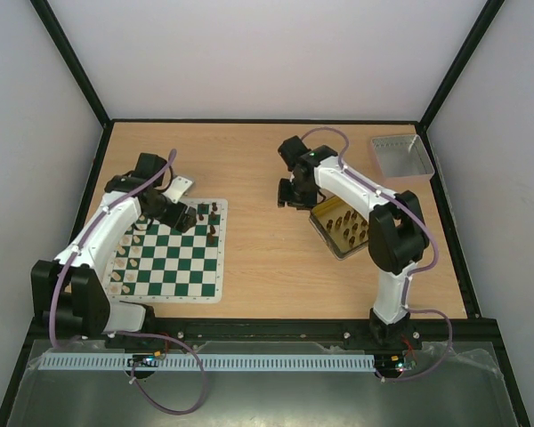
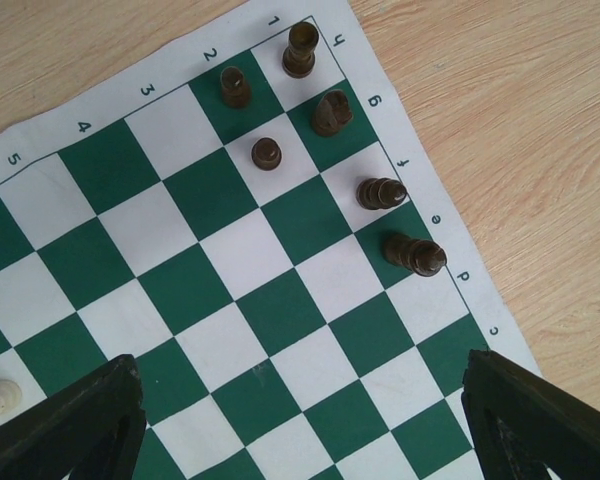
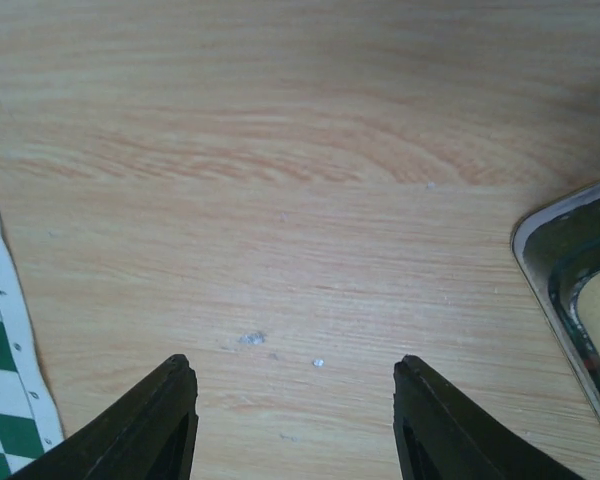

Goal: Set up the chess pieces on the board
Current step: Move the storage box to the center of the board.

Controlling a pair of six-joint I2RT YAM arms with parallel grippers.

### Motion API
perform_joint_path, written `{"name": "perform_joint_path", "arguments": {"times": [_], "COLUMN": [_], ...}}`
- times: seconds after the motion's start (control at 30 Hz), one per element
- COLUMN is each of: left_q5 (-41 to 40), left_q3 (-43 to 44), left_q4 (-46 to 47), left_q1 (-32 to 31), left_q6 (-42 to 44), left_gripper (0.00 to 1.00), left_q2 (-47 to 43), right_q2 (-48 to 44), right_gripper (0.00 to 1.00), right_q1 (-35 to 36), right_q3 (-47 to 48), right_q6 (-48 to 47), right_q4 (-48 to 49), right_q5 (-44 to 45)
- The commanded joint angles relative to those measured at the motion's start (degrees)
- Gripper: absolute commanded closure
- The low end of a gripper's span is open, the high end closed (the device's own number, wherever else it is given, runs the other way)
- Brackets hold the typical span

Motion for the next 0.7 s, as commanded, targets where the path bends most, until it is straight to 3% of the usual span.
{"name": "perform_joint_path", "arguments": {"times": [0.0,0.33,0.67], "left_q5": [0.1,-0.9,-1.2], "left_q3": [1.5,0.8,1.3], "left_q4": [-1.4,-1.3,-1.3], "left_q1": [0.0,0.1,0.1], "left_q6": [-1.2,-1.3,-1.5], "left_gripper": [0.13,0.12,0.12], "left_q2": [-1.6,-2.6,-2.4], "right_q2": [0.7,4.5,7.2], "right_gripper": [0.49,0.50,0.53], "right_q1": [0.5,-0.5,-7.3], "right_q3": [-1.8,-5.1,-5.3], "right_q6": [-2.8,-1.3,-0.4], "right_q4": [-3.9,-0.4,1.4], "right_q5": [0.6,3.9,4.6]}}
